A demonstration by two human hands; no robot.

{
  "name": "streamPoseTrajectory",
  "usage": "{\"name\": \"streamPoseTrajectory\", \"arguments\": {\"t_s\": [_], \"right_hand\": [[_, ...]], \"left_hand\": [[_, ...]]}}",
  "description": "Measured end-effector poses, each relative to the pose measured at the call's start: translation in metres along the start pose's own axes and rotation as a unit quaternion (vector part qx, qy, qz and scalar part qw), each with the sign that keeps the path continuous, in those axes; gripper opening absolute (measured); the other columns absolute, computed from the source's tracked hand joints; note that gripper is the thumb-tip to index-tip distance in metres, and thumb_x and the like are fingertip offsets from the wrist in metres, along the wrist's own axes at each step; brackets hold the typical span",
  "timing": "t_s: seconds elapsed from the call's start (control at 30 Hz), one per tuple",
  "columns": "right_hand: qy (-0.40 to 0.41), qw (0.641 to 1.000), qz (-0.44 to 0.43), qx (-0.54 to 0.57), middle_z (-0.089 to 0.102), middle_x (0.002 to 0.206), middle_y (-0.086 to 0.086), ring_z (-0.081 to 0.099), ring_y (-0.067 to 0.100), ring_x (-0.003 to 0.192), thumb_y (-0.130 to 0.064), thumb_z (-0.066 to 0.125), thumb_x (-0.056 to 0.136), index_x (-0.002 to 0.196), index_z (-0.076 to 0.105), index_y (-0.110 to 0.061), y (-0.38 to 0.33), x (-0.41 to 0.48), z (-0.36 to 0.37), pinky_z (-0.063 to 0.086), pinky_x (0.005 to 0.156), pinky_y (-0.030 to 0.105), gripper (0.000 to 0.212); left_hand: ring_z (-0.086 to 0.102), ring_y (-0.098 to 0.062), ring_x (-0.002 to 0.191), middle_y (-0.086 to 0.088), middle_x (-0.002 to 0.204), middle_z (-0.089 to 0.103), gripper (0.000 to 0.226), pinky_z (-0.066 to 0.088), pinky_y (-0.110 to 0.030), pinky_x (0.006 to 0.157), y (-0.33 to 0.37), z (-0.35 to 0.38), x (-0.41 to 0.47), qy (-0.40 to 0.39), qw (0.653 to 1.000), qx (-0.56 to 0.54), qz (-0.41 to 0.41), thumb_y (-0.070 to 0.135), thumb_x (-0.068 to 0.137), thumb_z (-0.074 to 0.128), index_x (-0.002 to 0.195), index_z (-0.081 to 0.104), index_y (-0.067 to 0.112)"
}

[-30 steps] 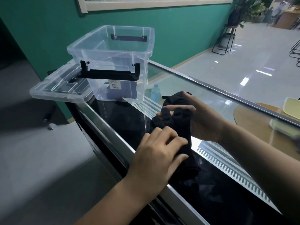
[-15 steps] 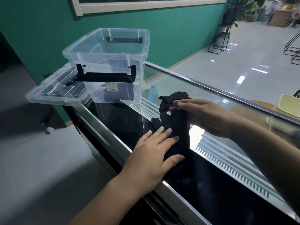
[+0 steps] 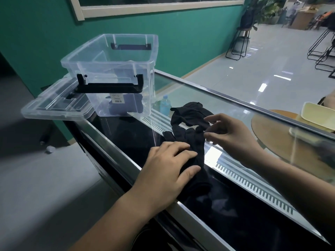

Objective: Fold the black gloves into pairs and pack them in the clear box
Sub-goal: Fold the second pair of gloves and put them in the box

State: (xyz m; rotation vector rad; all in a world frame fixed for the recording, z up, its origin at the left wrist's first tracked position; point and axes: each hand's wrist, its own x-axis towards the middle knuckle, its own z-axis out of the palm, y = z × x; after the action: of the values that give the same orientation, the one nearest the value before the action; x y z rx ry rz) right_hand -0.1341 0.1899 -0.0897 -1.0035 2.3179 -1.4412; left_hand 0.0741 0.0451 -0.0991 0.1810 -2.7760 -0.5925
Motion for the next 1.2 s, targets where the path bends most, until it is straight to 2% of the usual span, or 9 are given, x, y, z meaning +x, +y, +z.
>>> {"name": "streamPoseTrajectory", "arguments": {"t_s": [0.1,0.27,0.4,0.5,0.6,0.8,0.9,1.07,1.2], "right_hand": [[0.03,0.992,-0.05,-0.111,0.078,0.086,-0.011,0.07,0.006,0.08,-0.02,0.081,0.092,0.12,0.072,-0.03,0.005,-0.001,0.0,0.05,0.074,0.024,0.03],[0.036,0.981,-0.088,-0.172,0.07,0.085,-0.01,0.065,0.01,0.084,-0.038,0.079,0.095,0.108,0.072,-0.028,0.007,-0.004,0.007,0.051,0.074,0.03,0.018],[0.036,0.977,-0.1,-0.185,0.065,0.087,-0.01,0.06,0.005,0.086,-0.054,0.081,0.087,0.111,0.071,-0.027,0.008,-0.004,0.011,0.047,0.072,0.023,0.037],[0.022,0.976,-0.095,-0.195,0.065,0.089,-0.01,0.059,0.003,0.088,-0.049,0.087,0.084,0.117,0.069,-0.026,0.009,-0.004,0.011,0.042,0.072,0.017,0.045],[0.017,0.983,-0.078,-0.168,0.069,0.09,-0.011,0.062,0.009,0.09,-0.044,0.089,0.084,0.12,0.069,-0.028,0.01,-0.003,0.01,0.043,0.072,0.016,0.044],[0.0,0.985,-0.081,-0.153,0.073,0.098,-0.013,0.064,0.008,0.095,-0.044,0.089,0.083,0.123,0.068,-0.032,0.012,0.0,0.011,0.044,0.077,0.016,0.046],[0.001,0.983,-0.091,-0.159,0.072,0.101,-0.012,0.064,0.009,0.095,-0.044,0.089,0.083,0.124,0.068,-0.032,0.012,0.002,0.012,0.045,0.078,0.015,0.047],[0.0,0.982,-0.1,-0.161,0.07,0.1,-0.014,0.062,0.004,0.094,-0.045,0.088,0.083,0.121,0.07,-0.033,0.014,0.002,0.011,0.044,0.077,0.016,0.044],[-0.001,0.983,-0.098,-0.156,0.068,0.096,-0.013,0.061,0.006,0.091,-0.045,0.088,0.083,0.12,0.07,-0.034,0.015,0.003,0.011,0.044,0.075,0.018,0.043]], "left_hand": [[0.054,-0.005,0.121,0.021,0.122,0.06,0.032,0.04,-0.032,0.105,-0.002,0.002,0.014,0.07,0.997,-0.022,-0.014,0.053,0.105,0.059,0.128,0.073,0.036],[0.062,-0.012,0.103,0.013,0.096,0.063,0.012,0.055,-0.038,0.093,-0.017,-0.002,0.047,0.108,0.988,-0.053,-0.094,0.039,0.099,0.074,0.104,0.077,0.029],[0.064,-0.017,0.101,0.008,0.1,0.063,0.01,0.058,-0.043,0.091,-0.022,-0.004,0.074,0.073,0.99,-0.032,-0.12,0.036,0.098,0.074,0.103,0.076,0.027],[0.063,-0.021,0.11,0.004,0.107,0.064,0.011,0.056,-0.044,0.095,-0.033,-0.009,0.092,0.059,0.99,0.0,-0.129,0.031,0.1,0.071,0.108,0.076,0.026],[0.065,-0.024,0.11,0.003,0.109,0.068,0.014,0.056,-0.044,0.094,-0.048,-0.018,0.1,0.047,0.985,0.028,-0.164,0.033,0.099,0.072,0.111,0.074,0.026],[0.068,-0.021,0.1,0.005,0.097,0.074,0.025,0.059,-0.04,0.088,-0.06,-0.024,0.105,0.006,0.976,0.04,-0.213,0.05,0.094,0.077,0.094,0.075,0.026],[0.07,-0.018,0.097,0.009,0.093,0.074,0.024,0.058,-0.037,0.087,-0.061,-0.021,0.112,0.002,0.976,-0.005,-0.219,0.051,0.091,0.081,0.09,0.076,0.028],[0.068,-0.01,0.081,0.013,0.081,0.073,0.016,0.046,-0.025,0.069,-0.065,-0.017,0.117,-0.014,0.967,-0.096,-0.234,0.036,0.087,0.089,0.079,0.076,0.03],[0.068,-0.007,0.075,0.011,0.079,0.075,0.013,0.05,-0.024,0.069,-0.063,-0.018,0.117,0.012,0.958,-0.184,-0.219,0.033,0.088,0.089,0.084,0.079,0.025]]}}
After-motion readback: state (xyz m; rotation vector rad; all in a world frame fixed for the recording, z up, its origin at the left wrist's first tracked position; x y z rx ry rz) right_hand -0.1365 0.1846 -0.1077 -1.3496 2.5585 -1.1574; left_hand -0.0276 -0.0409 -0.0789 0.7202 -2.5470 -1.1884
